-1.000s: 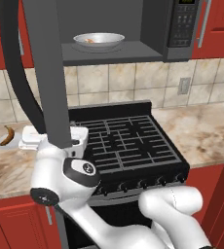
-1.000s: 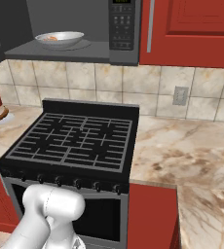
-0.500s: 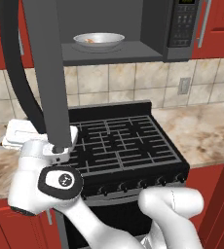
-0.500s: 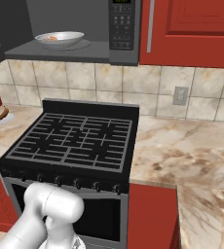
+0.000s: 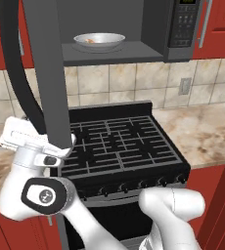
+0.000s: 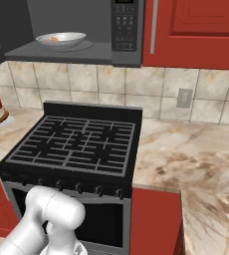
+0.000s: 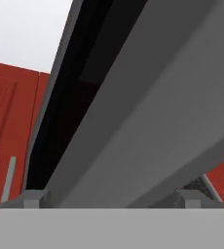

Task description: Remove the banana from the bowl and place it on the small plate. Then place the bowl with only the shrimp in the microwave, close the door, and press the start button to microwave the shrimp.

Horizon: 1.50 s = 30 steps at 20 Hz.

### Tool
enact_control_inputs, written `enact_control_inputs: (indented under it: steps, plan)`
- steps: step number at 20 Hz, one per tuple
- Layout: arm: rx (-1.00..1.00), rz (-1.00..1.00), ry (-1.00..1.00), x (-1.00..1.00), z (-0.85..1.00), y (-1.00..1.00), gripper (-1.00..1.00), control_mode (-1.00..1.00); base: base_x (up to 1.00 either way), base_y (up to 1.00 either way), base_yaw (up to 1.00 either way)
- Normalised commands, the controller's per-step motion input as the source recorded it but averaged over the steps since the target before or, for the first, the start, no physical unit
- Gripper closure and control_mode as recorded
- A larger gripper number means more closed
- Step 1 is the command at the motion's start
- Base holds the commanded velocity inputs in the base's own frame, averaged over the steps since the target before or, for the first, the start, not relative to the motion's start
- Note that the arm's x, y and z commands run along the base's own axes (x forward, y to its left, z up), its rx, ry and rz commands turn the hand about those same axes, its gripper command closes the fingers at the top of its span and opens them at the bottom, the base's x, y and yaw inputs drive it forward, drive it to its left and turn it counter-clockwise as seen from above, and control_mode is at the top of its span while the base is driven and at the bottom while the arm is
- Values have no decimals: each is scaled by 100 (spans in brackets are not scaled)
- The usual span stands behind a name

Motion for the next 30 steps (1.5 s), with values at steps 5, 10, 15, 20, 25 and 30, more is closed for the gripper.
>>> enact_control_inputs:
  steps: [5, 10, 15, 20, 25, 30]
  plan:
    - [3, 0, -9, -19, 2, -6, -100, -100, 0, 0, 0]
    - [12, -1, -17, -17, 23, 0, -100, -100, 0, 0, 0]
    - [19, 0, -10, -20, 16, -33, -100, -100, 0, 0, 0]
    - [18, 0, -6, -1, 17, -51, -100, -100, 0, 0, 0]
    - [23, 0, 0, 31, 23, -85, -100, -100, 0, 0, 0]
    - [24, 0, 0, 35, 20, -89, -100, -100, 0, 0, 0]
